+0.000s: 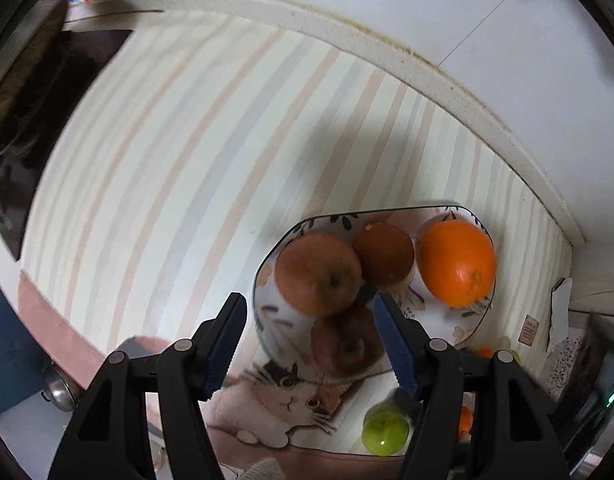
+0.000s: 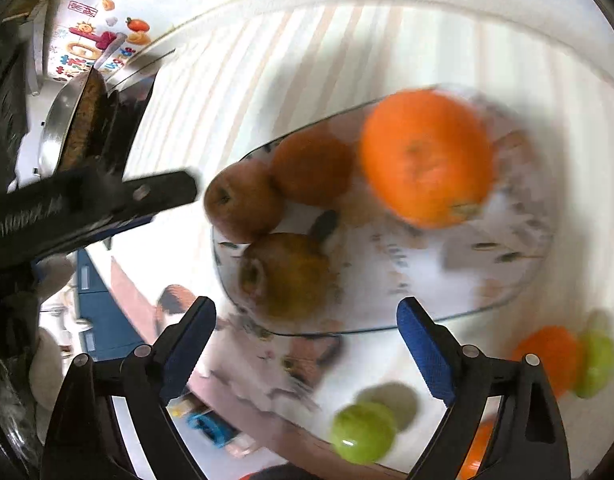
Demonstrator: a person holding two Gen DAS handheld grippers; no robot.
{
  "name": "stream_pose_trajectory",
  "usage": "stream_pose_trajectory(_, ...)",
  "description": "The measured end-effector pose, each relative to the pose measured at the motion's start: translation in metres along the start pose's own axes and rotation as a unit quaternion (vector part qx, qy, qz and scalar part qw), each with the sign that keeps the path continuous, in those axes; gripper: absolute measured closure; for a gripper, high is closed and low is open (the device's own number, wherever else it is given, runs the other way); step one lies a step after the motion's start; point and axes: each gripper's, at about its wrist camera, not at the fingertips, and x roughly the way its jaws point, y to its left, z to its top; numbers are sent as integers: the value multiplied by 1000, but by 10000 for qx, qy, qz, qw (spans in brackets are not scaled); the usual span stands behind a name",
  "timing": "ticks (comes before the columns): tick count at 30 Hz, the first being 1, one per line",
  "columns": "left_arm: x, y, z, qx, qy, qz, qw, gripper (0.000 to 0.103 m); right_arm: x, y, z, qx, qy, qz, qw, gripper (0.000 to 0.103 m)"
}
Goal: Organize fruits
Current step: 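Place the red apple on the plate with left tool while right places brown apple, then grasp the green apple with the left tool while the right tool grasps an orange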
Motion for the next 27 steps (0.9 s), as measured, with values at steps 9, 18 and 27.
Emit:
stream_pose_trajectory(9, -40, -8, -57, 38, -813, 398, 9959, 39, -72, -16, -25, -222, -842, -860, 9925, 9)
stream_pose_trajectory(18, -90, -27, -116, 183, -1432, 355, 9889, 39, -127, -11, -62, -502, -1353, -989, 9846, 9)
stream_pose_trajectory(27, -128, -51, -160, 419, -1876, 337, 9808, 39, -182, -4, -102, -564, -1856, -845, 9774, 9)
